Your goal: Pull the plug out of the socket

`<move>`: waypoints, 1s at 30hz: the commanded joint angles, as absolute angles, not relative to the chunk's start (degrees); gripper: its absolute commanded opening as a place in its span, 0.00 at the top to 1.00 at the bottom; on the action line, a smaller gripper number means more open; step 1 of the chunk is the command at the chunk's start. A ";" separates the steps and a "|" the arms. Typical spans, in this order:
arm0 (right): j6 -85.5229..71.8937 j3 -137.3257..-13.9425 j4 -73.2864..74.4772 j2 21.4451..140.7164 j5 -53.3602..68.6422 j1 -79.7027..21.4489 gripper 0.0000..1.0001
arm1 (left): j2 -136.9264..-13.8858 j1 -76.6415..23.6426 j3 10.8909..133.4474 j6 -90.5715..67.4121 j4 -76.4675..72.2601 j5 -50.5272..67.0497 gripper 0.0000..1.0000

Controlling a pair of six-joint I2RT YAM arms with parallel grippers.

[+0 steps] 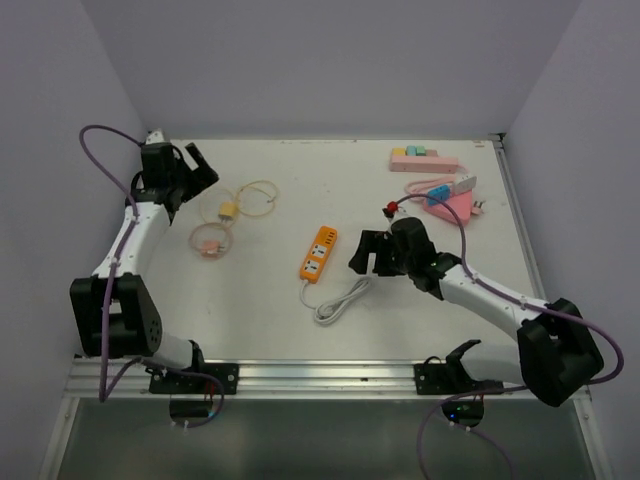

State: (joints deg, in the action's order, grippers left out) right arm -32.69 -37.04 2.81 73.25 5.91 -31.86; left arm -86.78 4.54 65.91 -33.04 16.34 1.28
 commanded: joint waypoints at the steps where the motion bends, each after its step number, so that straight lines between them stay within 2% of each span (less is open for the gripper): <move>1: -30.59 -37.62 12.55 68.83 0.18 -31.82 0.12 | -79.47 4.83 69.78 -29.80 21.00 0.44 0.00; 8: -31.81 -37.62 20.12 63.72 -1.85 -31.90 0.10 | -66.73 4.66 66.80 -22.08 26.71 3.69 0.00; 14: -34.45 -36.56 20.39 63.45 -0.18 -33.83 0.10 | -53.91 -1.47 55.48 -18.46 23.84 -2.36 0.00; 18: -35.85 -36.65 19.52 66.96 -0.26 -38.30 0.10 | -46.24 -7.99 46.00 -17.23 20.84 -11.32 0.01; 22: -38.67 -38.57 17.32 73.36 -2.37 -44.02 0.11 | -39.48 -9.23 40.09 -17.75 18.72 -11.86 0.00; 27: -42.54 -41.31 15.04 80.76 -3.51 -47.72 0.14 | -37.09 -9.23 36.48 -18.46 16.79 -13.71 0.00; 30: -43.50 -42.97 11.96 86.10 -2.90 -48.16 0.20 | -37.53 -9.23 36.39 -18.54 16.44 -13.80 0.01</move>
State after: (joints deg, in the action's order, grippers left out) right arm -40.27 -40.23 17.10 81.69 -1.39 -47.70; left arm -37.43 -9.04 36.69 -18.94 21.04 -11.77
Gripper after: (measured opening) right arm 0.817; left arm 0.994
